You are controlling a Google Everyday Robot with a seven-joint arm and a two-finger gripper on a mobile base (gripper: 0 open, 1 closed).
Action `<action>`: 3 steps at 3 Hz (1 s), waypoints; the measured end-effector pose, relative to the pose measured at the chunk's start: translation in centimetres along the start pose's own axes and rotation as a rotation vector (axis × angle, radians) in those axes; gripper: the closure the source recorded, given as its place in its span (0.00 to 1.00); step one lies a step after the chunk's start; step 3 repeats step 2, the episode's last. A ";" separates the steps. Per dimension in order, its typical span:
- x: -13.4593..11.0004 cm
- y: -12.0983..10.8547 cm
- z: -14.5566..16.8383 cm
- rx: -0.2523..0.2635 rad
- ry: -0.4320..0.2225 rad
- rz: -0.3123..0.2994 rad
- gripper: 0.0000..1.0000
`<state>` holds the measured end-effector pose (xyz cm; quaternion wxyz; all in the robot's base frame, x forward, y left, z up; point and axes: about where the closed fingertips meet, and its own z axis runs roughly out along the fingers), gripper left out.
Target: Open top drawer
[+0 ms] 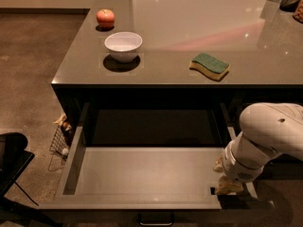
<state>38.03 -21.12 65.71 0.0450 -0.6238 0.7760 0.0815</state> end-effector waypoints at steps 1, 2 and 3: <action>0.0 0.0 0.0 0.001 0.001 -0.001 0.00; 0.0 0.0 0.0 0.001 0.001 -0.001 0.00; 0.0 0.0 0.0 0.001 0.001 -0.001 0.00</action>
Offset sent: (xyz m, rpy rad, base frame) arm -0.0004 0.0001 0.0004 -0.0010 -0.0005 0.0007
